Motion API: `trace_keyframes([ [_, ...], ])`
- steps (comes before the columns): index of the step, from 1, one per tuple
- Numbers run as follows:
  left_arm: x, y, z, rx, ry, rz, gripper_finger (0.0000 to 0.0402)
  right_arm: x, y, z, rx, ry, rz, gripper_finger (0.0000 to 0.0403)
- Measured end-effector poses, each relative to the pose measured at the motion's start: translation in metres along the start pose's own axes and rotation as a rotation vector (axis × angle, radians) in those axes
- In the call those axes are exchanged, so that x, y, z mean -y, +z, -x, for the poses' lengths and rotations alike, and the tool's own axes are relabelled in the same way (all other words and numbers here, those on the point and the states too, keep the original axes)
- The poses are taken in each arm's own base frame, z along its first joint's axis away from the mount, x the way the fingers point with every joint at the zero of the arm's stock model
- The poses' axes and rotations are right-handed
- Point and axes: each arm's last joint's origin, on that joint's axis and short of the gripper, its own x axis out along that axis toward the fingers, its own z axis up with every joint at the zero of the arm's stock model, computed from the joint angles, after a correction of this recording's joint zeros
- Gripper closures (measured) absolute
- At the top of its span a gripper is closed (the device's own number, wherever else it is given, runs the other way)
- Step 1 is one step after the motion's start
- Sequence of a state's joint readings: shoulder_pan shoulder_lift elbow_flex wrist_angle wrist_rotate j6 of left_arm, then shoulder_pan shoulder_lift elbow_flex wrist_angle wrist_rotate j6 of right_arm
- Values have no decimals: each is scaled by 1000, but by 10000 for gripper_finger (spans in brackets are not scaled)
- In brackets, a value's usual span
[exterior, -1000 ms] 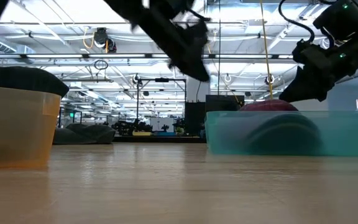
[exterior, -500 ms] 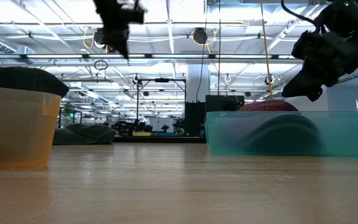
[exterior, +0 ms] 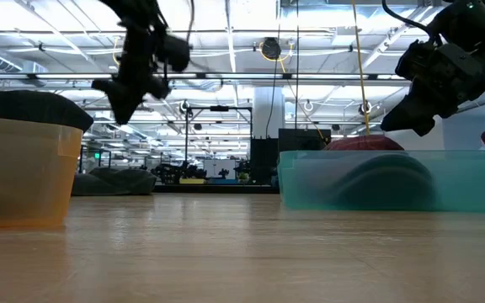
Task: Pick & Place hat
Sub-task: Put the black cap into the orange bin
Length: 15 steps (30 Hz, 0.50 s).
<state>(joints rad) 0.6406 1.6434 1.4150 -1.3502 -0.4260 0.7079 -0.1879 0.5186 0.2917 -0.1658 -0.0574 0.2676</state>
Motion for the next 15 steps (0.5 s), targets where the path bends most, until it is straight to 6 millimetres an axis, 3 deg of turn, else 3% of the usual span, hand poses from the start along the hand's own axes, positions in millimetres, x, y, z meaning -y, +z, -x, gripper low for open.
trace_keyframes([
  [6, -7, 13, -34, -124, -87, -3, 255, 3, -12, -5, -23, 17, -3, 330],
  [11, -7, 19, -49, -139, -112, -69, 184, 6, -25, -8, -67, 39, -53, 330],
  [15, -3, 17, -65, -143, -127, -124, 158, 7, -33, -10, -95, 53, -72, 330],
])
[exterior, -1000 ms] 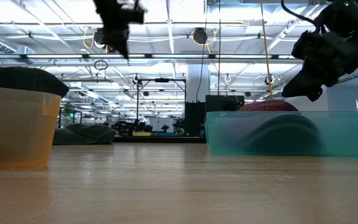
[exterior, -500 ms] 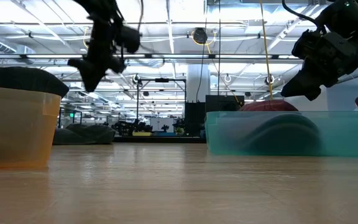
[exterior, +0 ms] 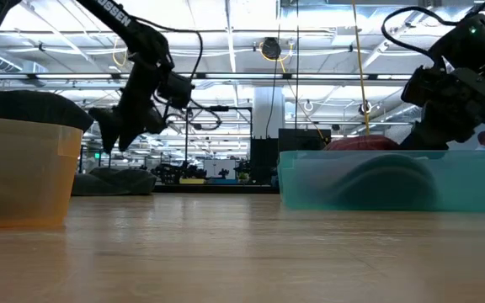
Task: Pick & Place hat
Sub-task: Put the black cap into the orange bin
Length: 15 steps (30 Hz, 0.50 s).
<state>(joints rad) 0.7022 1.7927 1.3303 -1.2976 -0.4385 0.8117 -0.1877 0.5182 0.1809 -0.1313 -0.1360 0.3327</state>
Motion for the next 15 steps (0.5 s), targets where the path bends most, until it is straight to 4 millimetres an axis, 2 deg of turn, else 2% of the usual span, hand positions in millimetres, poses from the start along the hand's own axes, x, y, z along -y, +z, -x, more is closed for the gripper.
trace_keyframes([
  [7, 0, -4, -31, 7, 4, -50, 184, -1, 3, 0, 38, 13, 2, 330],
  [15, 5, -5, -51, 27, -24, -81, 214, -3, 10, 0, 109, 37, 33, 330],
])
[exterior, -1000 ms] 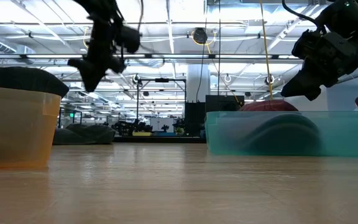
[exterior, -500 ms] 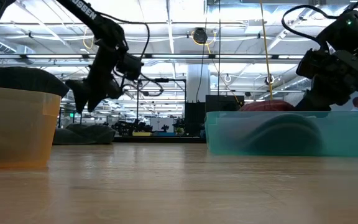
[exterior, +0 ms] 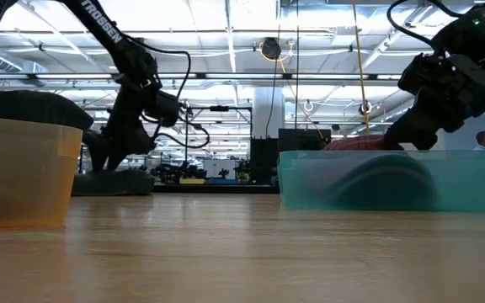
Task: Pick & Place hat
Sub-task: Put the black cap into the orange bin
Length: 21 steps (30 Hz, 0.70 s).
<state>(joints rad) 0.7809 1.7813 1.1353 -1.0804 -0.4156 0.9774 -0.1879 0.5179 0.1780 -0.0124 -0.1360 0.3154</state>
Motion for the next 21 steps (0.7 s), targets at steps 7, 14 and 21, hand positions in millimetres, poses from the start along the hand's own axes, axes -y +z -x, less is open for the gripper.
trace_keyframes([
  [7, 5, 2, -8, 0, -12, -4, 215, 0, 0, 0, -2, -1, 31, 330],
  [14, 9, 3, -5, -21, -28, -23, 215, 0, -1, 0, -7, -3, 42, 330],
  [21, 12, 0, -5, -21, -70, -15, 215, 0, -1, 0, -14, -4, 59, 330],
])
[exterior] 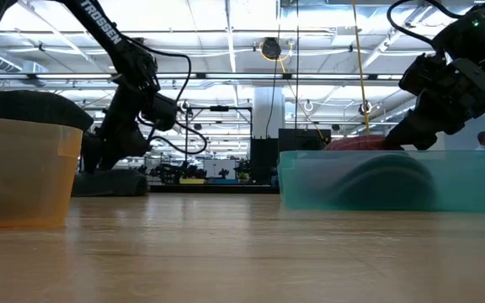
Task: Pick & Place hat
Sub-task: Put the black cap into the orange bin
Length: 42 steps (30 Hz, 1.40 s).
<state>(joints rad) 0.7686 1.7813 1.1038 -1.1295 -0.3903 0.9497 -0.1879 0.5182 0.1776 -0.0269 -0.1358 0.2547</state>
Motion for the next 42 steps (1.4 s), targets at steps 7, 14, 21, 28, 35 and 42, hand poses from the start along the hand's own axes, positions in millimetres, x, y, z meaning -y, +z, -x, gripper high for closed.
trace_keyframes([
  [7, 0, 0, 0, 6, -1, -17, 251, 0, 0, 0, 0, 0, 10, 330],
  [14, -1, -1, -1, -5, 4, -27, 387, 0, 0, 0, 0, -1, 35, 330],
  [21, 0, -5, 11, -174, 69, -61, 392, 0, 0, 0, 1, -2, 36, 330],
  [28, -12, -14, 64, -114, 64, 155, 395, 0, 0, 0, 4, -3, 34, 330],
  [35, -12, -12, 121, 129, 11, 385, 396, 0, 0, 0, 4, -3, 33, 330],
  [42, 4, 4, 162, 340, -76, 559, 396, 0, 0, 0, 4, -1, 35, 330],
])
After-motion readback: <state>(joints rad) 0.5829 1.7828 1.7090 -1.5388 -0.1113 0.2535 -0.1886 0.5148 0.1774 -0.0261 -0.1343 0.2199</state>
